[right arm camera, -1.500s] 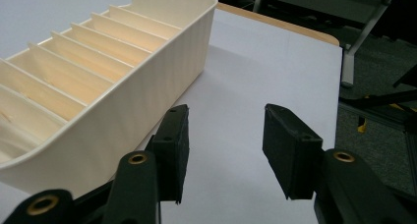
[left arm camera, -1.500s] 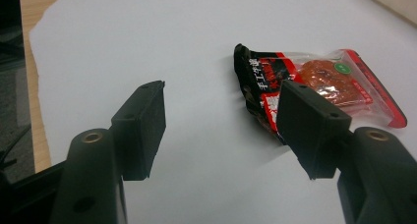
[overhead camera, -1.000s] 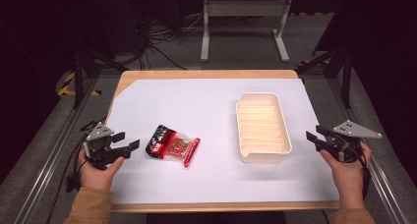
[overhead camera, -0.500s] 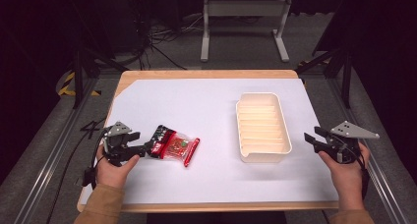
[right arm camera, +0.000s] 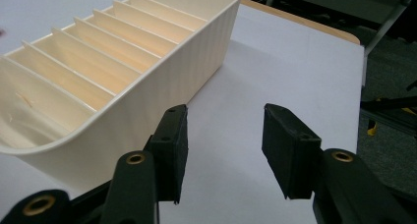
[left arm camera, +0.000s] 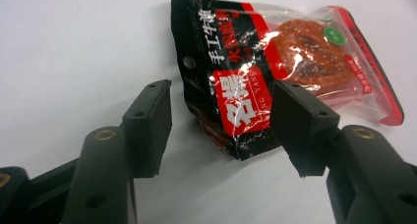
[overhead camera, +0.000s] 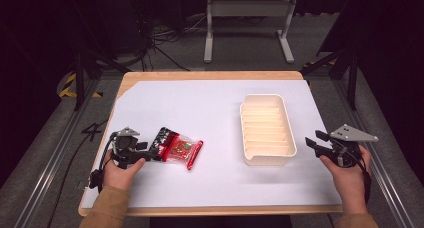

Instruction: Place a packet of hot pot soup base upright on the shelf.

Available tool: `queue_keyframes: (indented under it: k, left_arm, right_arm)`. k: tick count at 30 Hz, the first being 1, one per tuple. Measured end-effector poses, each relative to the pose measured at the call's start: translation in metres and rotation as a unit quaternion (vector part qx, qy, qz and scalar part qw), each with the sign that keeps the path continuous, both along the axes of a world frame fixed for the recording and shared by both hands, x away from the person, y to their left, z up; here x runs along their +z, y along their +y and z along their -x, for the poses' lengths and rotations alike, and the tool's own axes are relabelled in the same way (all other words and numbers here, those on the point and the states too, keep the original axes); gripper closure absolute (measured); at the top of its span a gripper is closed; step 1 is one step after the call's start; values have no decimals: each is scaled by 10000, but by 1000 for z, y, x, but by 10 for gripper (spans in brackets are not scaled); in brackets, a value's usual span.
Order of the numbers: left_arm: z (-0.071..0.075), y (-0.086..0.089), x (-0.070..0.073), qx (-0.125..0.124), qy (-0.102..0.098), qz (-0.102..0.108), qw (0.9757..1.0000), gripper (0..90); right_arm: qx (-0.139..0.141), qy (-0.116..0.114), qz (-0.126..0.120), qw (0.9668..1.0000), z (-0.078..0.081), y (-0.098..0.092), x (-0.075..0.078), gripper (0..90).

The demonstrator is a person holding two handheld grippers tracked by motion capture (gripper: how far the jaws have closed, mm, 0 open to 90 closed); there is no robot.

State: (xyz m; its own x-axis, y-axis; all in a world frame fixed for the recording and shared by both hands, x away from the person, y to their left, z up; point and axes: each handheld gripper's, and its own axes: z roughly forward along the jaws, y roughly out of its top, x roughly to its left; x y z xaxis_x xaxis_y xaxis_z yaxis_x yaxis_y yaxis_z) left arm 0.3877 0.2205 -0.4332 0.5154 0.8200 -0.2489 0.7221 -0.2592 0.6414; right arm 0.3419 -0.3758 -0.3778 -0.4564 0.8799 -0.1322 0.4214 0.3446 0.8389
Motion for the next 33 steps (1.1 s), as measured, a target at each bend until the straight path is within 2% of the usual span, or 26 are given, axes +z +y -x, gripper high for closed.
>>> queue_keyframes:
  k: [2,8,12,14,18,21,27,31,32,33]
  left_arm:
    - [-1,-1,-2,-18,67,-59,10000,419]
    - [-4,-2,-7,-128,184,-14,9997,420]
    - [-4,-3,-8,-145,216,56,9996,471]
    - [-4,-2,-7,-124,174,51,9998,494]
    - [-2,-1,-7,6,131,41,9999,603]
    - [-2,-2,-10,76,101,-72,9999,655]
    - [2,-8,-9,74,-93,-265,9996,734]
    - [4,-14,-10,-17,-126,-336,9994,767]
    - [5,-18,-11,-71,-216,-497,9985,778]
    - [6,-20,-10,-98,-234,-505,9984,787]
  right_arm:
    - [3,-2,5,10000,0,0,0,526]
    - [32,24,-24,10000,-1,1,-1,526]
    - [45,35,-8,10000,-1,2,-1,526]
    - [70,40,-9,10000,-1,3,-2,525]
    - [82,39,-15,10000,-1,3,-2,522]
    - [91,36,-20,10000,-1,3,-2,519]
    - [116,36,-29,9999,-1,5,-2,517]
    - [136,41,-28,9999,-1,6,-2,515]
    - [143,40,-48,9999,-1,7,-2,510]
    - [142,39,-57,9999,-1,6,-1,510]
